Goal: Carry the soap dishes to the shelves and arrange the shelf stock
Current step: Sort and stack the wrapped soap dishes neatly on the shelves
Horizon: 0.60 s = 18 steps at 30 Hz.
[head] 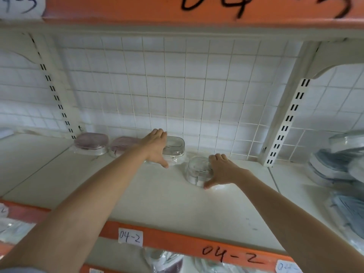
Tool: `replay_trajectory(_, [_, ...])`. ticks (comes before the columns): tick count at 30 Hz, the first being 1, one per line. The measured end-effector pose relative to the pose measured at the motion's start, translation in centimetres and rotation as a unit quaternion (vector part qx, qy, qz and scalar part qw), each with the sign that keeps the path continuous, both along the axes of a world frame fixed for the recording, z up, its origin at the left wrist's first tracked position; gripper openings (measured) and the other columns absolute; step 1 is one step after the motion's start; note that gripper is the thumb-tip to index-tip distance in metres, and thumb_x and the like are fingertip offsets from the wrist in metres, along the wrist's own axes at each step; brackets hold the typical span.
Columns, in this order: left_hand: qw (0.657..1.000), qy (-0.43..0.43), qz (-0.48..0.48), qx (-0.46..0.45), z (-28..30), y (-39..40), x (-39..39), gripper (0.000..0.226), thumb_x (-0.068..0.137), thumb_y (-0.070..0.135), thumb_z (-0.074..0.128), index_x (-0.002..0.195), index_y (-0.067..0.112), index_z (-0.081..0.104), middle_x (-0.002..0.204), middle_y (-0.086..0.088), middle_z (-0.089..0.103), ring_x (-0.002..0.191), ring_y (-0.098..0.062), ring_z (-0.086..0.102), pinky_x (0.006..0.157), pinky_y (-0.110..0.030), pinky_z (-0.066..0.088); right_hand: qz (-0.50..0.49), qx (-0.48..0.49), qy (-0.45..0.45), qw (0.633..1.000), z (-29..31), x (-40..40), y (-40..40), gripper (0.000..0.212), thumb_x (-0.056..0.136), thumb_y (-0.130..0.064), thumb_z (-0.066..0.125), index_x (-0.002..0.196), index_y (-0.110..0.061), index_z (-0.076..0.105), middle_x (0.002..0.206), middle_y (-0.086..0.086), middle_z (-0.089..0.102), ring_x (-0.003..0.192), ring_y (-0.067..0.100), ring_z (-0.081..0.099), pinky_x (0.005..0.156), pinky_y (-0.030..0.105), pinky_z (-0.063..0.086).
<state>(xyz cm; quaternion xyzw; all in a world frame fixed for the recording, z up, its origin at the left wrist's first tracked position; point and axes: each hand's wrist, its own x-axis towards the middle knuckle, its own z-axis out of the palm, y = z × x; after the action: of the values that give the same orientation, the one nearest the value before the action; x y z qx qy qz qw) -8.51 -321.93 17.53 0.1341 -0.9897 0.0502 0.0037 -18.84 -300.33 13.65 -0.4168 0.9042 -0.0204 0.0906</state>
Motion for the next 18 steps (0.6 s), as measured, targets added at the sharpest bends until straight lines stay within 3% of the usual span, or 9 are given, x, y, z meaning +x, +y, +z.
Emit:
replay_trajectory(10, [1.000, -0.002, 0.014, 0.005, 1.4, 8.6, 5.1, 0.103, 0.063, 0.070, 0.072, 0.136, 0.006, 0.037, 0.131, -0.006, 0.037, 0.127, -0.022, 0.030, 0.099, -0.033, 0.032, -0.030, -0.055, 0.009, 0.998, 1.7, 4.6, 8.4, 0.095, 0.066, -0.056, 0.077, 0.130, -0.002, 0.033, 0.129, 0.011, 0.042, 0.119, 0.027, 0.040, 0.098, 0.033, 0.037])
replay_trajectory(18, [0.999, 0.030, 0.009, 0.044, 1.1, 16.2, 9.9, 0.114, 0.061, 0.075, 0.069, 0.141, 0.002, 0.033, 0.139, -0.009, 0.032, 0.131, -0.024, 0.025, 0.109, -0.034, 0.026, -0.036, -0.085, 0.056, 0.994, 2.7, 9.9, 17.0, 0.100, 0.067, -0.059, 0.075, 0.136, -0.003, 0.029, 0.134, 0.012, 0.038, 0.125, 0.028, 0.036, 0.105, 0.036, 0.033])
